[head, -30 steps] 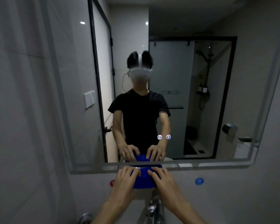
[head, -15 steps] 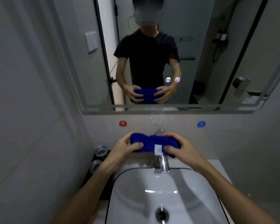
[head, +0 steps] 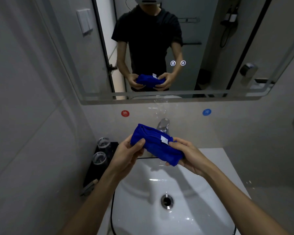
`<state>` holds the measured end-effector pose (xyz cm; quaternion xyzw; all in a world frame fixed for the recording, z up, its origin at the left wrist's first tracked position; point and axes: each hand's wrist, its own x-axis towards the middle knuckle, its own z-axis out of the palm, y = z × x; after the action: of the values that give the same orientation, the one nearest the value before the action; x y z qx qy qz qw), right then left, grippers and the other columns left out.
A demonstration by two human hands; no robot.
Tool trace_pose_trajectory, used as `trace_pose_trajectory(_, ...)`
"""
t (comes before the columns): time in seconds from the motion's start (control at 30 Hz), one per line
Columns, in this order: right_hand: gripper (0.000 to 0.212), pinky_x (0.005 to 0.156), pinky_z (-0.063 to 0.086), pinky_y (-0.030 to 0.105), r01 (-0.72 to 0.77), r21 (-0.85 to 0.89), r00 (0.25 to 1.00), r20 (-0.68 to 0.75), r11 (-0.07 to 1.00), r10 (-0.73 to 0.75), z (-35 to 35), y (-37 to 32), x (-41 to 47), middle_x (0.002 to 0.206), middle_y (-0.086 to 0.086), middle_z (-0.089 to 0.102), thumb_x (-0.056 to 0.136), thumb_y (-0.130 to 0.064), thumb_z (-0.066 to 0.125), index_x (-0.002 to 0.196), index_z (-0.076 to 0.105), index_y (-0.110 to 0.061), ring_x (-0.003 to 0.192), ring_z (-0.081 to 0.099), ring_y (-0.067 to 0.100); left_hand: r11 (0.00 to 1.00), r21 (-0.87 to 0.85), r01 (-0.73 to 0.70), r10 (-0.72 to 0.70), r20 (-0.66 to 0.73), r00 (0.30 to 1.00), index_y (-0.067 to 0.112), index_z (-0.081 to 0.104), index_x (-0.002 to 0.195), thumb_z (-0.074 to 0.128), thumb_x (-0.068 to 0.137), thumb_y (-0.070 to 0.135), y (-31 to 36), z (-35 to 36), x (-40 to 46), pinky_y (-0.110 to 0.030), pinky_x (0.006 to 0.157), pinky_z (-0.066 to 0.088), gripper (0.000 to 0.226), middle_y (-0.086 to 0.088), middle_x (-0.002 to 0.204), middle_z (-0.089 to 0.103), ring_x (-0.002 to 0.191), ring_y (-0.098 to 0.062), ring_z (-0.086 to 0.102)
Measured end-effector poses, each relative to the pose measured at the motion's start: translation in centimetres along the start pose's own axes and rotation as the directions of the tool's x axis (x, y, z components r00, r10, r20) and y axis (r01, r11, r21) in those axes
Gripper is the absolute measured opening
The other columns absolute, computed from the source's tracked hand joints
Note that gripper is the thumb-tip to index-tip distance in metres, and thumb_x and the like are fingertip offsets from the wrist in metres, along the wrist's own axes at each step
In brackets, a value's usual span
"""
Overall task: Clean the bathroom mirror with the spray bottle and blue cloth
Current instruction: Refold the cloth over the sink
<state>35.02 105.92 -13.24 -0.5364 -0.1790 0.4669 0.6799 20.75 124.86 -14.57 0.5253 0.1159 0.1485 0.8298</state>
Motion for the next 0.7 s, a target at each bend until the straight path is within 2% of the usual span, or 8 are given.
trace_pose_trajectory(0.07, 0.045, 0.081, 0.059, 0.047, -0.028, 0.027, 0.994, 0.105, 0.999, 0.025, 0.0, 0.8, -0.6, 0.125, 0.026, 0.062, 0.089, -0.02, 0.07, 0.128, 0.055, -0.004, 0.108, 0.063, 0.042, 0.999, 0.041, -0.03, 0.032, -0.056, 0.998, 0.012, 0.071, 0.11, 0.071, 0.09, 0.022, 0.2, 0.8, -0.6, -0.03, 0.078, 0.051, 0.023, -0.009, 0.095, 0.068, 0.083, -0.022, 0.059)
trace_pose_trajectory(0.17, 0.056, 0.086, 0.055, 0.039, 0.019, -0.084, 0.983, 0.185, 0.996, -0.003, 0.5, 1.6, -1.5, 0.128, 0.024, 0.06, 0.085, -0.036, 0.074, 0.132, 0.054, -0.014, 0.109, 0.062, 0.034, 0.996, 0.056, -0.069, 0.071, -0.039, 0.997, 0.005, 0.063, 0.125, 0.069, 0.09, 0.021, 0.3, 1.9, -1.6, -0.041, 0.093, 0.055, 0.039, -0.016, 0.118, 0.071, 0.108, -0.033, 0.067)
trace_pose_trajectory(0.3, 0.068, 0.087, 0.055, 0.036, 0.123, -0.266, 0.989, 0.114, 0.956, -0.096, 1.8, 2.1, -1.9, 0.124, 0.009, 0.066, 0.078, -0.064, 0.068, 0.132, 0.055, -0.025, 0.113, 0.064, 0.029, 0.992, 0.056, -0.109, 0.109, 0.004, 0.994, 0.004, 0.057, 0.133, 0.069, 0.087, 0.018, 0.0, 3.1, -2.6, -0.038, 0.096, 0.055, 0.049, -0.02, 0.126, 0.068, 0.116, -0.034, 0.065)
trace_pose_trajectory(0.37, 0.086, 0.097, 0.051, 0.04, 0.072, -0.19, 0.992, 0.116, 0.979, -0.05, 1.8, 2.3, -1.9, 0.129, 0.008, 0.064, 0.07, -0.079, 0.06, 0.135, 0.052, -0.023, 0.12, 0.06, 0.029, 0.996, 0.014, -0.091, 0.091, -0.002, 0.996, 0.005, 0.054, 0.137, 0.064, 0.088, 0.017, -0.3, 3.1, -2.9, -0.036, 0.096, 0.055, 0.051, -0.02, 0.128, 0.067, 0.119, -0.033, 0.064)
trace_pose_trajectory(0.47, 0.096, 0.093, 0.053, 0.036, -0.012, 0.043, 0.99, 0.141, 0.999, 0.006, 1.5, 2.2, -2.1, 0.13, 0.006, 0.065, 0.064, -0.085, 0.056, 0.139, 0.045, -0.027, 0.122, 0.059, 0.026, 0.997, -0.058, -0.045, 0.046, 0.017, 0.999, 0.009, 0.05, 0.141, 0.055, 0.093, 0.015, -0.7, 2.6, -3.3, -0.032, 0.094, 0.054, 0.048, -0.02, 0.129, 0.066, 0.118, -0.031, 0.064)
trace_pose_trajectory(0.57, 0.086, 0.098, 0.05, 0.051, 0.059, -0.13, 0.995, 0.083, 0.99, -0.048, 2.1, 2.3, -2.1, 0.124, 0.011, 0.067, 0.065, -0.088, 0.049, 0.128, 0.059, -0.032, 0.118, 0.06, 0.035, 0.999, -0.043, -0.022, 0.022, 0.002, 1.0, 0.009, 0.049, 0.142, 0.055, 0.094, 0.015, -1.1, 2.6, -3.6, -0.035, 0.097, 0.054, 0.048, -0.018, 0.129, 0.067, 0.12, -0.031, 0.063)
trace_pose_trajectory(0.6, 0.083, 0.096, 0.051, 0.054, 0.103, -0.213, 0.994, 0.061, 0.972, -0.092, 2.5, 2.4, -2.2, 0.121, 0.015, 0.067, 0.069, -0.086, 0.05, 0.126, 0.061, -0.027, 0.114, 0.062, 0.037, 0.999, -0.03, -0.018, 0.018, -0.011, 1.0, 0.009, 0.049, 0.142, 0.056, 0.095, 0.016, -1.3, 2.7, -3.7, -0.037, 0.099, 0.053, 0.048, -0.018, 0.129, 0.067, 0.121, -0.032, 0.063)
trace_pose_trajectory(0.7, 0.068, 0.064, 0.055, 0.025, 0.181, -0.347, 0.981, -0.003, 0.92, -0.194, 3.7, 2.5, -2.5, 0.104, 0.001, 0.073, 0.074, -0.079, 0.059, 0.118, 0.063, -0.027, 0.088, 0.072, 0.018, 1.0, -0.01, -0.004, 0.004, -0.049, 0.999, 0.009, 0.051, 0.141, 0.056, 0.098, 0.018, -1.8, 2.8, -3.7, -0.044, 0.104, 0.05, 0.045, -0.017, 0.132, 0.066, 0.124, -0.032, 0.061)
